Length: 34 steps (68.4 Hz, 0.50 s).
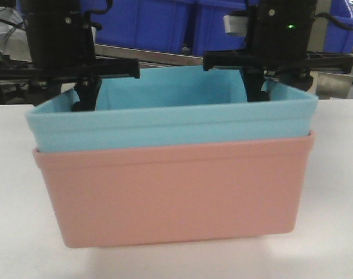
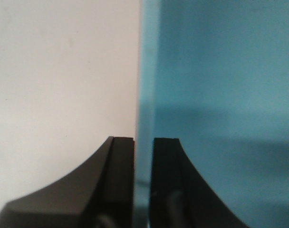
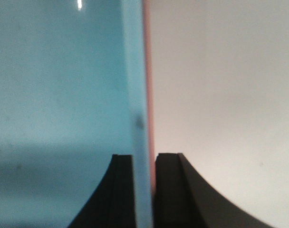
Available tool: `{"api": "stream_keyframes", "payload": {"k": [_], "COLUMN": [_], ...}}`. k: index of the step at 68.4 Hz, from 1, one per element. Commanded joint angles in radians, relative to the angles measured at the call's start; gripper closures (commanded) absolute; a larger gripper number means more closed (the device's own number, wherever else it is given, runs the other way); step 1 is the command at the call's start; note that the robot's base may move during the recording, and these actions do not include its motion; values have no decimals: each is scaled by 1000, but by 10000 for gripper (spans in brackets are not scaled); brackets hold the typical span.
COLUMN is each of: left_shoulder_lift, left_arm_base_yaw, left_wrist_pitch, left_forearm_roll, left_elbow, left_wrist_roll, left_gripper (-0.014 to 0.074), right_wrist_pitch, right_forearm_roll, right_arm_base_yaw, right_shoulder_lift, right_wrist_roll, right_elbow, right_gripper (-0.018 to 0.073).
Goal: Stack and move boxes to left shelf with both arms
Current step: 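Lift the stacked bins with both grippers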
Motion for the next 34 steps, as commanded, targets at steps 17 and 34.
{"api": "stream_keyframes", "payload": {"k": [17,34], "left_shoulder_lift": [-163,-214], "left_arm_base_yaw": [-41,-136], "left_wrist_pitch": [65,119], "left_forearm_roll": [13,91], "left_elbow": [-33,-31], "left_wrist_roll": [-44,-117], "left_gripper": [608,608], "right_wrist_pitch": [-25,-38], "right_forearm_roll": [-7,-44], "right_arm_base_yaw": [51,108], "right_shoulder_lift": [-187,-293], "right_wrist_roll": [72,129], "right_elbow": [39,112], "right_gripper": [503,503]}}
